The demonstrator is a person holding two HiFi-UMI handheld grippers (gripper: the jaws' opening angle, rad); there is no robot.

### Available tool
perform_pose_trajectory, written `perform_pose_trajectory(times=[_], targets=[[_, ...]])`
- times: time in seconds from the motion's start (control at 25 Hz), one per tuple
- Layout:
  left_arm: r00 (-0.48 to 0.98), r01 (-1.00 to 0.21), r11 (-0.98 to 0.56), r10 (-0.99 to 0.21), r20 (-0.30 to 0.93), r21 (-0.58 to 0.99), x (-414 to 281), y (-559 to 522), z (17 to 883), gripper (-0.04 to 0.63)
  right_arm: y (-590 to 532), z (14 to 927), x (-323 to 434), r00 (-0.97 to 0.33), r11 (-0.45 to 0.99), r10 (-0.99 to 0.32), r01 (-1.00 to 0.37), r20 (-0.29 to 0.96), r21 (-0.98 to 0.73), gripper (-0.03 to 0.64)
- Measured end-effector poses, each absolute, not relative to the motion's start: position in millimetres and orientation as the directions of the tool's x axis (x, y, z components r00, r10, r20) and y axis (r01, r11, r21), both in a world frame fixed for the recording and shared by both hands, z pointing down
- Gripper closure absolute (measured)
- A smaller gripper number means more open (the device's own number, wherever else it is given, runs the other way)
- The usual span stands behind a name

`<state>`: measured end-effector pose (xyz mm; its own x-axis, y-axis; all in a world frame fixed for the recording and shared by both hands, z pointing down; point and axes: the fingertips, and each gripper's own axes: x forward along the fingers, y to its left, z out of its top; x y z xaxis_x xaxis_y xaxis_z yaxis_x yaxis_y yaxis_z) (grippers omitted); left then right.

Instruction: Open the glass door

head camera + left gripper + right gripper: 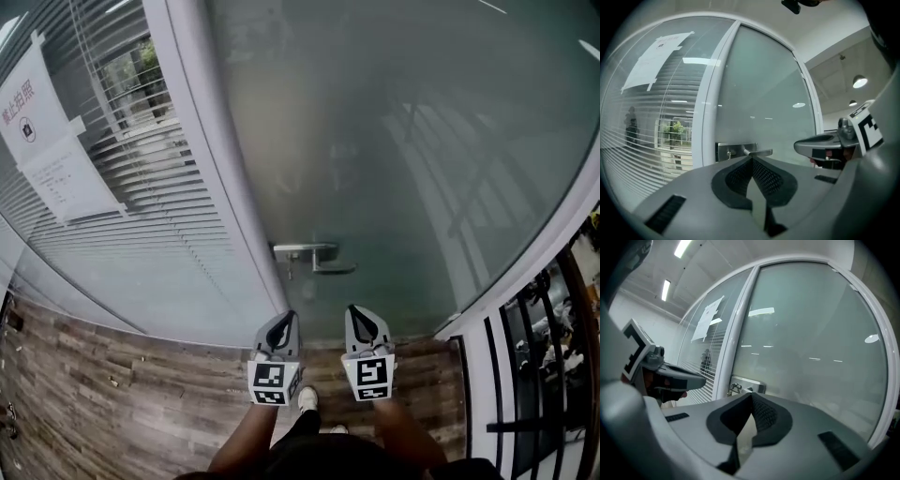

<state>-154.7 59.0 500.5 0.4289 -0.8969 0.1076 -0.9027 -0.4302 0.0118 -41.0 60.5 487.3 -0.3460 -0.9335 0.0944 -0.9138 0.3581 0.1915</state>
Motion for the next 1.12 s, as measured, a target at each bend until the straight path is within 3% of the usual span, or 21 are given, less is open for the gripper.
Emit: perform_pose_trajectory(times=[0.16,0.24,0.4,0.6,0.8,0.96,1.12], targets=[[0.440,-0.896,-0.443,-0.892,0.107,-0.008,-162.7,24.3,501.9,0.597,25.0,505.7,-45.9,-0.337,0.389,-0.917,-0.875,0.214,0.289,0.612],[0.438,-0.897,-0.442,-0.893,0.101,-0.022,-168.6,9.4,502.8,0.597,7.6,510.8,-49.2,-0.338,0.414,-0.903,-0.851,0.265,0.325,0.532],[0.444,-0.893,-0.449,-0.890,0.106,-0.022,-172.3,-8.1,506.6,0.597,-17.7,514.2,-56.8,-0.340,0.462,-0.883,-0.756,0.324,0.464,0.495],[0.435,-0.898,-0.439,-0.893,0.114,-0.011,-176.5,-19.8,514.8,0.597,-42.1,517.1,-69.8,-0.341,0.512,-0.859,-0.574,0.382,0.639,0.468],[0.430,-0.901,-0.434,-0.893,0.133,-0.001,-174.9,-21.9,525.4,0.597,-55.1,535.3,-82.8,-0.287,0.546,-0.834,-0.300,0.471,0.782,0.439],[0.421,-0.905,-0.424,-0.894,0.154,0.008,-179.1,-27.6,532.6,0.597,-65.9,556.8,-87.8,-0.211,0.602,-0.795,-0.160,0.569,0.782,0.437],[0.427,-0.903,-0.429,-0.891,0.156,0.023,-181.1,-32.6,537.2,0.597,-74.6,566.1,-92.0,-0.192,0.608,-0.787,-0.079,0.586,0.790,0.437]])
